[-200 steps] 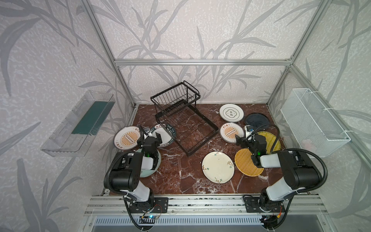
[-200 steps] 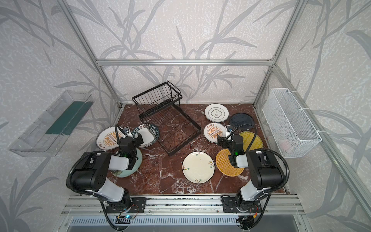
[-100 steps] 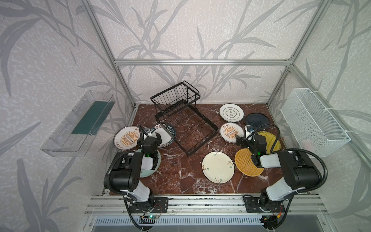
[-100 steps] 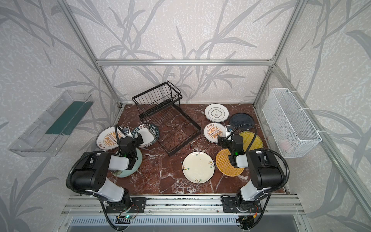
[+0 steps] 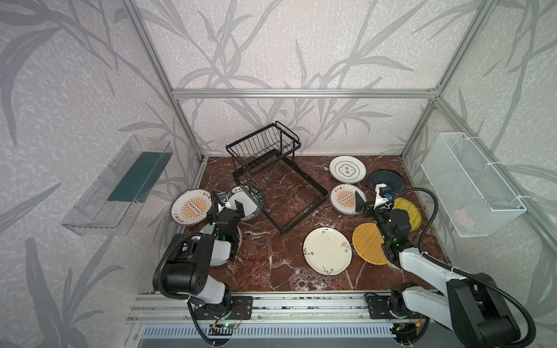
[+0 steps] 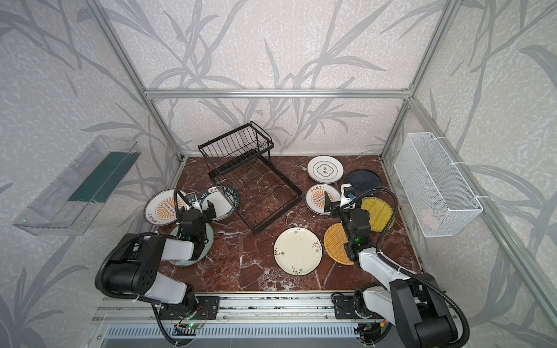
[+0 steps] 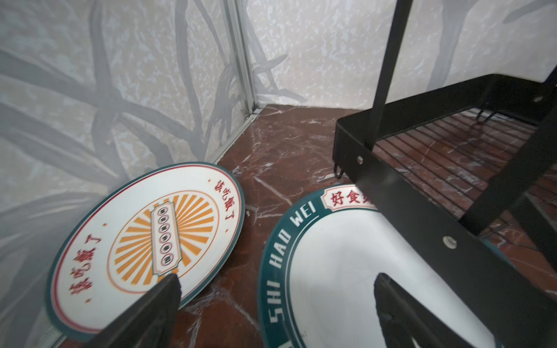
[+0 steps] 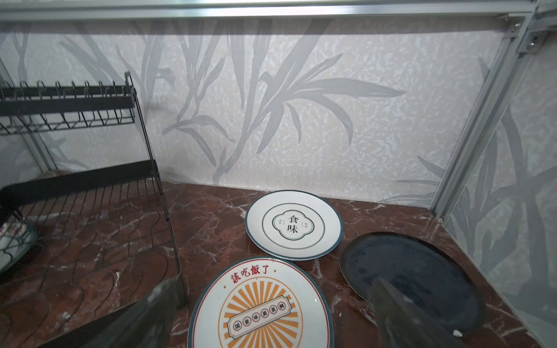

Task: Load plates into a dish rack
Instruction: Pick up the plate from the middle-left of the table.

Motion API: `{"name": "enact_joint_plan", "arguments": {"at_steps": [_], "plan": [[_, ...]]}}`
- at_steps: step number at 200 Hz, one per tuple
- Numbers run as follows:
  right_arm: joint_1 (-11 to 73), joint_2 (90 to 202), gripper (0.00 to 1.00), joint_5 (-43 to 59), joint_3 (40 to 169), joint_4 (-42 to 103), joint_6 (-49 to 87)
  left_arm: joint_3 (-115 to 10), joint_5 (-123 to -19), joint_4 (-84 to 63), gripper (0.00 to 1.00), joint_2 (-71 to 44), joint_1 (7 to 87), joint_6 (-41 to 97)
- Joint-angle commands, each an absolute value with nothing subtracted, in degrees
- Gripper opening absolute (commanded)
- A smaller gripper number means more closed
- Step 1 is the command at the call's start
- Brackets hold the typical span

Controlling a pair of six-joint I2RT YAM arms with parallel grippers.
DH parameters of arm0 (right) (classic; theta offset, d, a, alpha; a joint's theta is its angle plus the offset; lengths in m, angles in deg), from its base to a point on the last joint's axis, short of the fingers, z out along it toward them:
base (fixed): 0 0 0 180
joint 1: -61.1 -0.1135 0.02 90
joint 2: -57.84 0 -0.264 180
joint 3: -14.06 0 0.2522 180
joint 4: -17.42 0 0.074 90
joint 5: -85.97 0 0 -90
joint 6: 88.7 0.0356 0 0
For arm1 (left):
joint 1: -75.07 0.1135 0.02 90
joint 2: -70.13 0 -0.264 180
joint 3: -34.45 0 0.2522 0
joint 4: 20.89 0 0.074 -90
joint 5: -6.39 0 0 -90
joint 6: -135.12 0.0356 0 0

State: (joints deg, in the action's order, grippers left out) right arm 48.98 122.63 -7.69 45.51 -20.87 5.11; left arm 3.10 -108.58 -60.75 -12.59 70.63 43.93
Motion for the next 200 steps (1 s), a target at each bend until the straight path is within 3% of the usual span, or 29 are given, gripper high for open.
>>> {"name": "enact_joint_plan", "arguments": {"at_steps": [1, 37, 57, 72, 87, 102, 143, 200], "plan": [[49.0, 119.6, 0.99, -9.1, 46.2, -16.1, 18.3, -3.4, -113.6, -42.7, 0.99, -0.9, 70.1, 40.9], [49.4, 117.6, 0.99, -11.1, 49.9, -2.5, 32.7, -9.7, -113.3, -22.6, 0.99, 7.6, 69.9, 22.0], [49.7, 117.4, 0.99, -9.6, 48.3, -6.6, 34.3, -15.2, -109.7, -5.4, 0.99, 9.7, 69.9, 10.7], [50.7, 117.6, 0.99, -13.8, 43.9, -12.5, 47.9, -17.9, -107.2, 6.6, 0.99, 11.3, 70.7, 1.2], [52.7, 119.8, 0.99, -6.0, 42.6, -20.5, 49.6, -17.8, -101.8, 9.4, 0.99, 13.8, 71.8, -0.1], [52.1, 120.3, 0.99, -0.7, 45.6, -16.1, 49.0, -17.0, -100.6, 12.9, 0.99, 17.3, 73.3, -5.1], [47.5, 122.9, 0.99, 6.8, 51.8, -9.0, 43.2, -8.1, -90.3, 3.9, 0.99, 22.8, 81.7, -15.9], [41.8, 127.4, 0.99, 10.5, 51.4, -16.7, 43.5, -1.1, -77.2, -15.2, 0.82, 14.5, 100.9, -24.7]]}}
